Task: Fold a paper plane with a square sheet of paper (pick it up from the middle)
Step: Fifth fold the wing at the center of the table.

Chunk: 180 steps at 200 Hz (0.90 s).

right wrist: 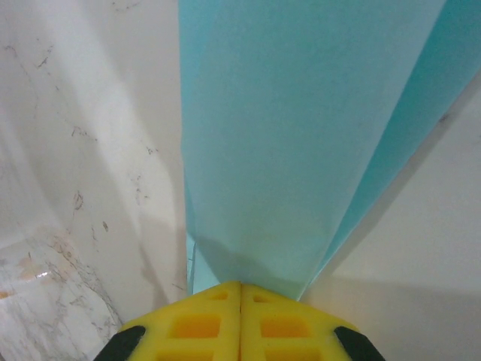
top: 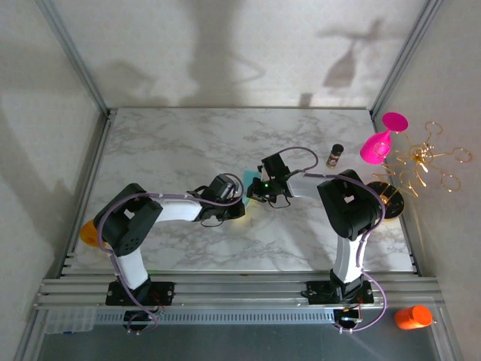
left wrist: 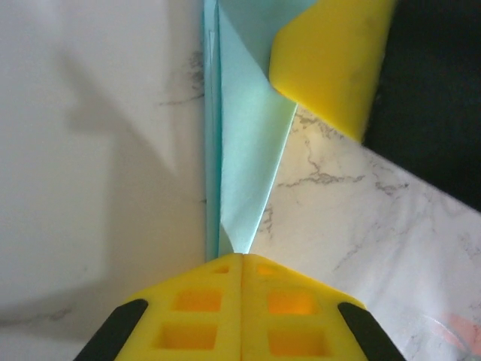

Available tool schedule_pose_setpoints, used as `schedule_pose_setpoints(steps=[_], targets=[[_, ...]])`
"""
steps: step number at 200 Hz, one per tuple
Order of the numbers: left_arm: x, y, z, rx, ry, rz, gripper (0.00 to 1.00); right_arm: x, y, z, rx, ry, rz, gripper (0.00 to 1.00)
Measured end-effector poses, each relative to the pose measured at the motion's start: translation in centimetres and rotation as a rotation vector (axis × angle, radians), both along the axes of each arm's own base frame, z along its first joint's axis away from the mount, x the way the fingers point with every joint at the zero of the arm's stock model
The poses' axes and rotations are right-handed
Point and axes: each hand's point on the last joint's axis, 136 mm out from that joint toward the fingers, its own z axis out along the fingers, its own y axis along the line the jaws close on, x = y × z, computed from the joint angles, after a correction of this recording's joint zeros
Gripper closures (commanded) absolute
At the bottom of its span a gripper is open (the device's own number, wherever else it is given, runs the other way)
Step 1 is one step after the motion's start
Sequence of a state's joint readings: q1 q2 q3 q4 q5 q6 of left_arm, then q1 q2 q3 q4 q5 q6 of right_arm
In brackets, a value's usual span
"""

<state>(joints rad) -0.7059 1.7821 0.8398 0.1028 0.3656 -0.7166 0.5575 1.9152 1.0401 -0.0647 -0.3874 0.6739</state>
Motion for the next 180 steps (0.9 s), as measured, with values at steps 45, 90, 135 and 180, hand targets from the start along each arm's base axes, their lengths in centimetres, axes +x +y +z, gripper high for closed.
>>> schedule_pose_setpoints(steps=[45,90,135,180], targets=[[-1.8,1.1,-0.1,0.041,-0.003,-0.024,0.94,0.1,0.0,0.0,0.001,0.0,-0.004,0.92],[-2.7,2.3,1.1,0.086,-0.016,-0.033,0.92,0.4,0.3,0.1,0.011,-0.009,-0.012,0.92],[0.1,1.4,4.7,-0.004,-0.121,0.027,0.93,0.4,0.6,0.2,0.021,0.001,-0.04,0.91],[2.2,0.1,3.0,-0.008,-0.105,0.048,0.94,0.5,0.8,0.2,0.027,0.001,-0.059,0.91]])
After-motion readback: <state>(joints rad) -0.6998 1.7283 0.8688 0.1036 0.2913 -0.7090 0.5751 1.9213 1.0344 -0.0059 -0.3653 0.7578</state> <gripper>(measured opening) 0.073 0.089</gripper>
